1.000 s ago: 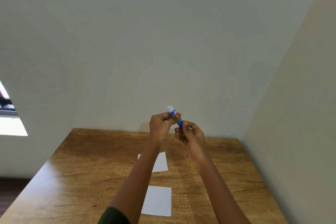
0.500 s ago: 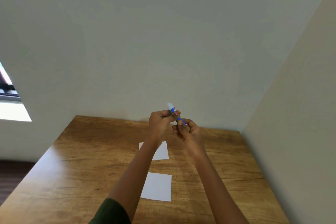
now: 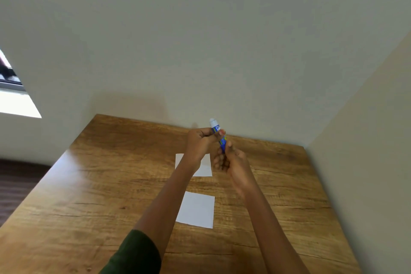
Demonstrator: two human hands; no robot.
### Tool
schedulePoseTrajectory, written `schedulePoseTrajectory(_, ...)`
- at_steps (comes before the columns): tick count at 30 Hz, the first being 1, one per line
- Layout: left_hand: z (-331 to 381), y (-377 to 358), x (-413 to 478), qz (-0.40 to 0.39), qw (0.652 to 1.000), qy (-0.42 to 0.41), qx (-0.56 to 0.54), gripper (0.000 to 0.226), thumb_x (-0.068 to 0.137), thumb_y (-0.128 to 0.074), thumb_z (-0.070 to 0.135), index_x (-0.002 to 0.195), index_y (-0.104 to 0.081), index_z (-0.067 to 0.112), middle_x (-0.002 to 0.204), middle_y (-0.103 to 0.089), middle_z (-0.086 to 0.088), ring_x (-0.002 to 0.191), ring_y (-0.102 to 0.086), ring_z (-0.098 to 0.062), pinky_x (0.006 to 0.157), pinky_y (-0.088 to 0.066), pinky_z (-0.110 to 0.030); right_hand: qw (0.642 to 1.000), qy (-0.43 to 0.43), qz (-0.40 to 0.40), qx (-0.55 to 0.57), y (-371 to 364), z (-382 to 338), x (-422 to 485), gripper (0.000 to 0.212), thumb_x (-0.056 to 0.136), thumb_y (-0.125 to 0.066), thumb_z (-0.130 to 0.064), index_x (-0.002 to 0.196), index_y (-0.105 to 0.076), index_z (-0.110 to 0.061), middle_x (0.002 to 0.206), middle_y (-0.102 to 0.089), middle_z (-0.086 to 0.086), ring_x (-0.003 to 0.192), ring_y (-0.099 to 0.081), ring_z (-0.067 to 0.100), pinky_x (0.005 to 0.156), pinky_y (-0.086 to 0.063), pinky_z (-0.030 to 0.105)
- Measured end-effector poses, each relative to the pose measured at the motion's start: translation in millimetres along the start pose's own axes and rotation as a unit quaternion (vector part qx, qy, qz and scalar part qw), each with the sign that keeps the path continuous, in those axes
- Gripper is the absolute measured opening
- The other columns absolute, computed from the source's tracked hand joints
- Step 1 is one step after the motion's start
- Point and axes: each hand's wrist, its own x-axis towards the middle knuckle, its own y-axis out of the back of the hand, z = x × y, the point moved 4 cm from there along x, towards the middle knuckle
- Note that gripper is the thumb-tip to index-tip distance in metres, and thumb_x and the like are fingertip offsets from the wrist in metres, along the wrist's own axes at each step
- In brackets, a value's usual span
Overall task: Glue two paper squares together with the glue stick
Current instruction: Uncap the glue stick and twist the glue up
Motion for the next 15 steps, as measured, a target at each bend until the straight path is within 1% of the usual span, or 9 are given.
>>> schedulePoseTrajectory(2,-5.9,0.8,3.0,0.003,1.0,0.0,0.003,0.02,0.077,-0.073,0.026,0.087,-0.074,0.009,0.075,-0.071,-0.009,0.071,-0.065,-0.018,0.073,-0.051,-0.031,0.999,-0.036,0.005,0.04,-1.3,3.5,1.4,0.054,0.097,-0.029,-0.049,0.071,-0.056,-0.01,0.049,-0.057,-0.003,0.043,-0.052,0.009,0.049,-0.046,0.02)
schedulePoseTrajectory(3,-8.5,1.8,4.2,0.004,1.0,0.0,0.002,0.016,0.078,-0.073,0.024,0.086,-0.074,0.01,0.074,-0.071,-0.006,0.073,-0.065,-0.016,0.076,-0.051,-0.03,0.997,-0.047,0.008,0.056,-1.1,5.0,2.4,0.056,0.097,-0.028,-0.05,0.069,-0.056,-0.01,0.048,-0.056,-0.003,0.042,-0.051,0.009,0.047,-0.045,0.02)
schedulePoseTrajectory(4,-9.8,2.5,4.8,0.001,1.0,-0.001,0.001,0.014,0.078,-0.072,0.023,0.085,-0.074,0.011,0.07,-0.071,-0.003,0.07,-0.065,-0.012,0.075,-0.05,-0.028,0.997,-0.054,0.009,0.055,-1.3,6.6,3.9,0.058,0.097,-0.027,-0.051,0.071,-0.058,-0.009,0.049,-0.058,-0.001,0.043,-0.053,0.011,0.047,-0.047,0.021)
schedulePoseTrajectory(6,-13.5,4.4,5.6,-0.01,1.0,-0.005,-0.004,0.013,0.08,-0.071,0.021,0.084,-0.073,0.009,0.063,-0.069,0.0,0.059,-0.062,-0.008,0.066,-0.047,-0.025,0.999,-0.045,0.012,0.015,-2.3,10.2,7.1,0.06,0.097,-0.027,-0.05,0.084,-0.065,-0.005,0.06,-0.065,0.004,0.053,-0.059,0.014,0.054,-0.05,0.023)
schedulePoseTrajectory(8,-17.4,7.8,7.4,-0.008,1.0,-0.012,-0.004,0.012,0.08,-0.07,0.021,0.079,-0.072,0.009,0.062,-0.068,0.0,0.057,-0.062,-0.008,0.065,-0.047,-0.024,0.999,-0.018,0.023,-0.017,-4.2,14.3,9.4,0.056,0.097,-0.031,-0.047,0.096,-0.063,0.0,0.066,-0.064,0.005,0.059,-0.059,0.014,0.057,-0.051,0.022)
schedulePoseTrajectory(9,-19.4,9.5,8.5,-0.006,1.0,-0.015,-0.002,0.012,0.08,-0.071,0.021,0.078,-0.072,0.009,0.061,-0.068,0.0,0.058,-0.062,-0.009,0.067,-0.048,-0.024,0.999,-0.006,0.03,-0.028,-5.3,15.7,9.8,0.052,0.097,-0.034,-0.044,0.095,-0.062,0.001,0.065,-0.061,0.003,0.058,-0.057,0.013,0.057,-0.051,0.022)
schedulePoseTrajectory(11,-22.9,10.0,9.4,-0.015,1.0,-0.012,-0.005,0.016,0.079,-0.071,0.021,0.079,-0.072,0.006,0.06,-0.067,-0.002,0.057,-0.062,-0.009,0.069,-0.048,-0.027,0.999,-0.009,0.042,-0.018,-5.2,19.5,10.3,0.049,0.098,-0.033,-0.043,0.081,-0.06,-0.006,0.057,-0.055,-0.001,0.051,-0.052,0.011,0.055,-0.048,0.024)
schedulePoseTrajectory(13,-25.0,9.2,9.0,-0.023,1.0,-0.01,-0.008,0.017,0.08,-0.07,0.02,0.081,-0.072,0.003,0.067,-0.068,-0.005,0.064,-0.064,-0.009,0.072,-0.049,-0.025,0.996,-0.063,0.039,0.047,-4.4,23.8,8.5,0.05,0.097,-0.03,-0.049,0.075,-0.057,-0.012,0.052,-0.049,-0.003,0.046,-0.044,0.009,0.052,-0.044,0.023)
schedulePoseTrajectory(15,-28.2,10.8,9.7,-0.017,1.0,-0.012,-0.003,0.014,0.08,-0.069,0.018,0.082,-0.073,0.004,0.075,-0.07,-0.006,0.073,-0.065,-0.009,0.08,-0.049,-0.024,0.992,-0.097,0.024,0.08,-1.6,25.8,8.0,0.049,0.096,-0.032,-0.052,0.078,-0.057,-0.013,0.052,-0.049,-0.005,0.044,-0.042,0.007,0.049,-0.042,0.021)
